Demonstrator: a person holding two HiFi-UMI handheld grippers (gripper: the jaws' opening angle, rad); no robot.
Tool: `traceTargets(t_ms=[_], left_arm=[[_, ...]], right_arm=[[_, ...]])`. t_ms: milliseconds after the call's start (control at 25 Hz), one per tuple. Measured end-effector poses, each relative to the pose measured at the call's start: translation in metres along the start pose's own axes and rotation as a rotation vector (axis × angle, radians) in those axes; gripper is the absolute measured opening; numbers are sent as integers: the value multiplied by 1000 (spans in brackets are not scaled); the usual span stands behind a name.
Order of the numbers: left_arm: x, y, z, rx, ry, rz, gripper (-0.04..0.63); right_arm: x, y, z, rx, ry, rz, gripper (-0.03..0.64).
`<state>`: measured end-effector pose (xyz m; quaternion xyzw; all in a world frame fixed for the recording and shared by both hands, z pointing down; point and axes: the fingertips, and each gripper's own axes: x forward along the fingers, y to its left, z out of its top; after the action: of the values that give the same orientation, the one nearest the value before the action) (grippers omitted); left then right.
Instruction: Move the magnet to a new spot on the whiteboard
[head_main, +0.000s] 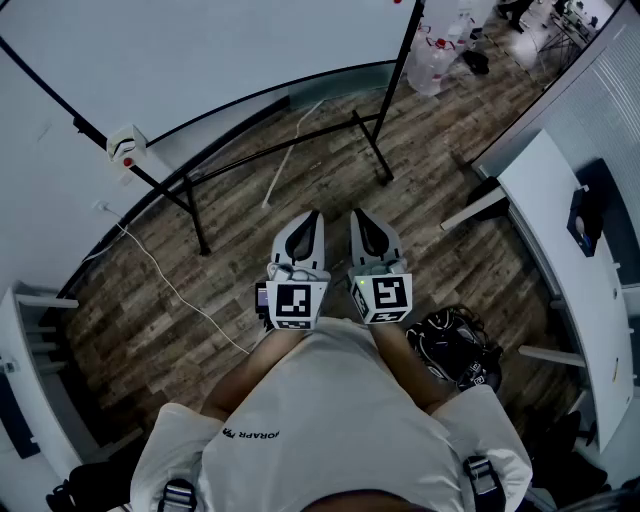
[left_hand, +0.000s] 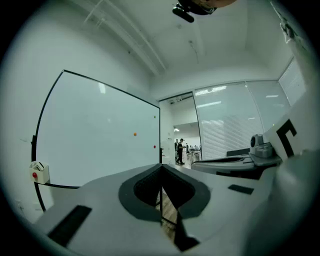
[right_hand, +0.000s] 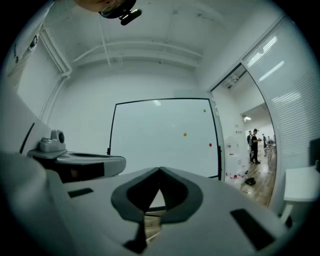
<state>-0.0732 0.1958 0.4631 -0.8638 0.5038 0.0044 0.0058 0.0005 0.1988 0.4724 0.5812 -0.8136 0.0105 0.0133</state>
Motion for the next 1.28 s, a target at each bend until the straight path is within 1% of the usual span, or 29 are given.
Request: traceTargets(t_ms=[280, 560, 840, 1080, 1280], left_arm=[[-10, 0, -1, -9, 11, 8, 3], [-20, -13, 2, 3, 10, 23, 3], [-39, -34, -4, 6, 20, 61, 3], [-58, -59, -20, 16, 63, 72, 3], [-57, -62, -20, 23, 69, 75, 3]], right_arm=[[-8, 7, 4, 8, -11, 6, 14], [-24, 11, 8, 7, -34, 38, 14], [-50, 5, 1, 31, -23, 53, 14], [-76, 2, -10, 38, -15, 59, 14], [-79, -3, -14, 55, -11, 56, 14]])
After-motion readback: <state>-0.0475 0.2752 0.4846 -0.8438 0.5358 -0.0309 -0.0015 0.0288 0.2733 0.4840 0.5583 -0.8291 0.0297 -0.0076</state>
